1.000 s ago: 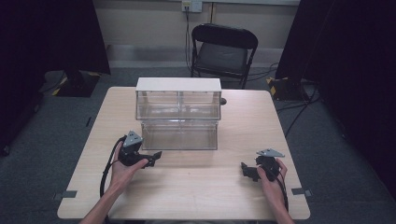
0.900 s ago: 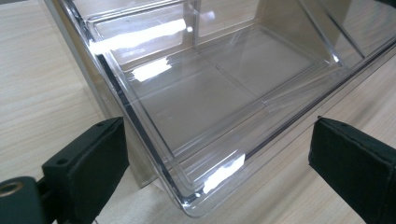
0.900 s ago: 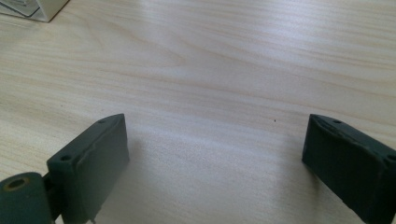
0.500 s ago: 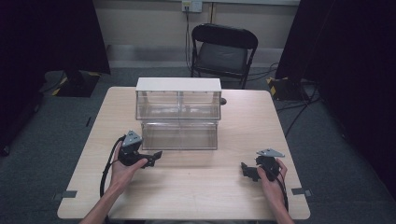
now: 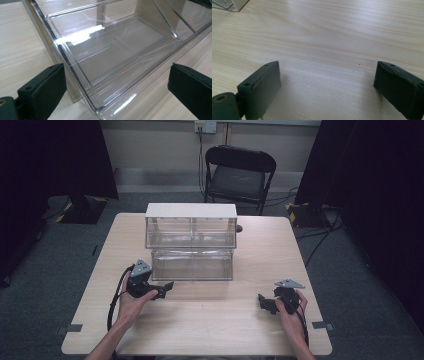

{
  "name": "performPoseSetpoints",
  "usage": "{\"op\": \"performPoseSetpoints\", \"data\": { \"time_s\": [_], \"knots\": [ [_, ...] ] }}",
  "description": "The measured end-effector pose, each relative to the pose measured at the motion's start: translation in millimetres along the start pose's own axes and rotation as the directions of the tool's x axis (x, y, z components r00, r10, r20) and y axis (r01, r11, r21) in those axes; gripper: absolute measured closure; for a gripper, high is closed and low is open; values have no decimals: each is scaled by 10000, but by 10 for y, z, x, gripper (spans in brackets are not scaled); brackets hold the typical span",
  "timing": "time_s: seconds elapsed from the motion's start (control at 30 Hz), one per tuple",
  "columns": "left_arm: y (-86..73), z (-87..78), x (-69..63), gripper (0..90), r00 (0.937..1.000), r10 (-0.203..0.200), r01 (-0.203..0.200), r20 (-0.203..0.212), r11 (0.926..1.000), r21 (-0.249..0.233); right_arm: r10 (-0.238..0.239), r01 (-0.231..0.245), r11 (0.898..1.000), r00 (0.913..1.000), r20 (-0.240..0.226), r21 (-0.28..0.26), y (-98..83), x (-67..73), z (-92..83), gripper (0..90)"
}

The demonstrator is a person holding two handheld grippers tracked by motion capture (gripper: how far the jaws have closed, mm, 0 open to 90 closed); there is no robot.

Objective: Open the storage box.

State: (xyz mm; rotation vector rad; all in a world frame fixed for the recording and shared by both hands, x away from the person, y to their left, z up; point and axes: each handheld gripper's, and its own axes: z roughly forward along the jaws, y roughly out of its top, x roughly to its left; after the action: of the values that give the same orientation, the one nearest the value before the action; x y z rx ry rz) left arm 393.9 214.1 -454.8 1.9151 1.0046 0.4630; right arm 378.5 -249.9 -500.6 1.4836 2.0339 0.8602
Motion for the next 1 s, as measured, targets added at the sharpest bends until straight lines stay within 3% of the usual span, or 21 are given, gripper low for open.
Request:
{"op": "performPoseSetpoints", "data": {
  "time_s": [0.87, 1.0],
  "knots": [
    [29, -50, -7, 12, 10000, 98, -98, -5, 9996, -247, 3, -3, 10000, 10000, 1, 0, 0, 0, 0, 63],
    [35, -60, -2, 39, 10000, -86, 85, -28, 9991, -413, 0, 0, 10000, 10000, 0, 0, 0, 0, 0, 63]
  ]
}}
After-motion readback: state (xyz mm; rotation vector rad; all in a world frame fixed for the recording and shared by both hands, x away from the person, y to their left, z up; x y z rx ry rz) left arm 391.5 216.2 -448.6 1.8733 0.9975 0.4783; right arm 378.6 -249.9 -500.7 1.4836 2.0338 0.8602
